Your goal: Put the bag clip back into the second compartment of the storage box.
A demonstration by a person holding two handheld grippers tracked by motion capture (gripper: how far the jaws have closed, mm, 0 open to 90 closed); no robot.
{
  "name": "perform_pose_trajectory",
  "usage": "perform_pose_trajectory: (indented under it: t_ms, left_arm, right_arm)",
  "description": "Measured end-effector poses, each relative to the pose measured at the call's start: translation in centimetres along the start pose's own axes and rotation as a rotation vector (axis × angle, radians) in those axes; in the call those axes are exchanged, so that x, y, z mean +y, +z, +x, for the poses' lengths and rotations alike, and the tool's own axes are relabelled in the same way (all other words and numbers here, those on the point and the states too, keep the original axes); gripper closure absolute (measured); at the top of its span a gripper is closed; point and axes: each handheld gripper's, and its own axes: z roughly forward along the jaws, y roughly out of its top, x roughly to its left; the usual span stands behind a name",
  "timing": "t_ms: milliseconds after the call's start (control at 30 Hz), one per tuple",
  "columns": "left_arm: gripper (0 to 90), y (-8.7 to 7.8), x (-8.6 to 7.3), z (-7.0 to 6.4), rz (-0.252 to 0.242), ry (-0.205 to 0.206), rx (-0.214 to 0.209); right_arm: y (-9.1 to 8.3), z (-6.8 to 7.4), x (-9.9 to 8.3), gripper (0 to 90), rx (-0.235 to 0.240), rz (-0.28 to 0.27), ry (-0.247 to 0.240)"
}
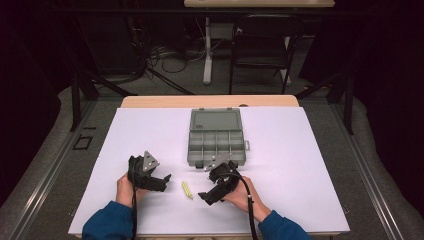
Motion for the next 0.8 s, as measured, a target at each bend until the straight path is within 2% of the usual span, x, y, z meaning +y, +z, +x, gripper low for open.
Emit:
perform_pose_trajectory:
  t_ms: [233, 567, 733, 800]
  left_arm:
    - [0.0, 0.0, 0.0, 0.0, -0.001, 0.000, 0.000]
    - [0.0, -0.1, 0.0, 0.1, -0.002, -0.001, -0.006]
    - [0.0, 0.0, 0.0, 0.0, -0.002, 0.001, -0.005]
    - [0.0, 0.0, 0.0, 0.0, 0.000, 0.004, -0.005]
  right_arm:
    - [0.9, 0.8, 0.7, 0.0, 0.019, 0.019, -0.011]
    - [2.4, 2.1, 1.6, 0.0, 0.021, 0.050, -0.040]
    - [3.3, 2.9, 2.0, 6.3, 0.019, 0.064, -0.061]
    - [3.5, 3.2, 2.1, 12.1, 0.017, 0.068, -0.069]
